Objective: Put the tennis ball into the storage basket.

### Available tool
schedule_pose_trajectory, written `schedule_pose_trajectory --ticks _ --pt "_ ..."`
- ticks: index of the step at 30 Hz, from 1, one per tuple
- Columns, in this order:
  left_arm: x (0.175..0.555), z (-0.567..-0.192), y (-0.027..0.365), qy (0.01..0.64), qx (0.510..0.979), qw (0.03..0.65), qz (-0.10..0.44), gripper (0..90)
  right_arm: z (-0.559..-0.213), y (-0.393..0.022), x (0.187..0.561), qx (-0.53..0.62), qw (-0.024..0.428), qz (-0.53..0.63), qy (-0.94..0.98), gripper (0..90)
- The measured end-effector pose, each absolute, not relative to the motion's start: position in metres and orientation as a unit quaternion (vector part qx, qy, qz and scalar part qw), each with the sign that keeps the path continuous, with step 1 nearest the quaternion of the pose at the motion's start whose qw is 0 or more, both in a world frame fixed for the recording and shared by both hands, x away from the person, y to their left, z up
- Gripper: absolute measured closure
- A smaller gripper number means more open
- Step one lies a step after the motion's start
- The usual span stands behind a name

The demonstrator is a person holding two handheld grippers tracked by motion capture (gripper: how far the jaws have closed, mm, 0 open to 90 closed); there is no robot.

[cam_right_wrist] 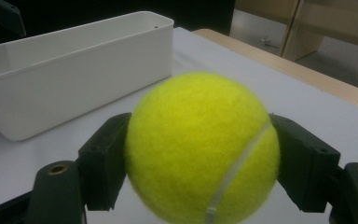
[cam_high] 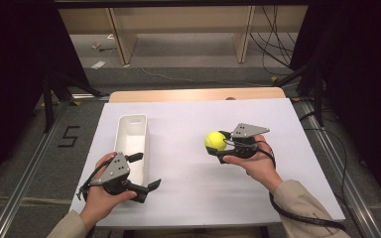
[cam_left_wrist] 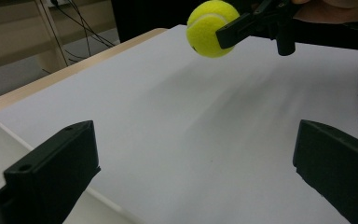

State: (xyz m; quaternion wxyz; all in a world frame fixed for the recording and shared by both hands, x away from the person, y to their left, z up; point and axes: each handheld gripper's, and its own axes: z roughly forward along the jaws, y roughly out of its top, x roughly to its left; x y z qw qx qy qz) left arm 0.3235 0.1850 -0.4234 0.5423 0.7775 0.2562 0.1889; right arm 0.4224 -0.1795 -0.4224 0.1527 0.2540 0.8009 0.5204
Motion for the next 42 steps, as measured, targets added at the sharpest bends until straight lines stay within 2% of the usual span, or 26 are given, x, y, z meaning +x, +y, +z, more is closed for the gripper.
schedule_pose_trajectory --ticks 42 --pt "0.323 -0.423 0.185 0.258 0.777 0.543 0.188 0.0 -0.415 -0.148 0.434 0.24 0.147 0.535 0.797 27.1"
